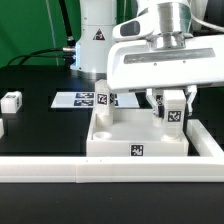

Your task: Assemble square table

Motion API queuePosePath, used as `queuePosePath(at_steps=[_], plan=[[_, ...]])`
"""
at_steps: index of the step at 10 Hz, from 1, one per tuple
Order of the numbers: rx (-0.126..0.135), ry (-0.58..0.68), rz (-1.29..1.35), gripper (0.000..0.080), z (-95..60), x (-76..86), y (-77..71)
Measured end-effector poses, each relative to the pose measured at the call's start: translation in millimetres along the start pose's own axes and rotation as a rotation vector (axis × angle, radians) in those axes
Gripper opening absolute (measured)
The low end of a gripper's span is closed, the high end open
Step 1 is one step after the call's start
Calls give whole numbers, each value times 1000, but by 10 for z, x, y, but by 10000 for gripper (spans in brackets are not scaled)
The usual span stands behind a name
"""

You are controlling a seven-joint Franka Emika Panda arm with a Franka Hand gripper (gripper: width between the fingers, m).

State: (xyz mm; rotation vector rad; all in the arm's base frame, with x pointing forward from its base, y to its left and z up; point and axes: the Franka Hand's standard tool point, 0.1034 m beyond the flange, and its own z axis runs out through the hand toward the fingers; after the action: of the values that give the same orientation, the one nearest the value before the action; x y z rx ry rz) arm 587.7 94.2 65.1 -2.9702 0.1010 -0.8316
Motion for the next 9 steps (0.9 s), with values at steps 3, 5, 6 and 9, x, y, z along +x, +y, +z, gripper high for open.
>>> queuePosePath(at_steps=[3, 5, 6, 9], plan=[[-2, 5, -4, 282, -6, -22, -9], [-2, 9, -8, 282, -23, -68, -59], [-2, 11, -12, 282, -31, -89, -69], [1, -3, -12, 282, -31, -89, -65]])
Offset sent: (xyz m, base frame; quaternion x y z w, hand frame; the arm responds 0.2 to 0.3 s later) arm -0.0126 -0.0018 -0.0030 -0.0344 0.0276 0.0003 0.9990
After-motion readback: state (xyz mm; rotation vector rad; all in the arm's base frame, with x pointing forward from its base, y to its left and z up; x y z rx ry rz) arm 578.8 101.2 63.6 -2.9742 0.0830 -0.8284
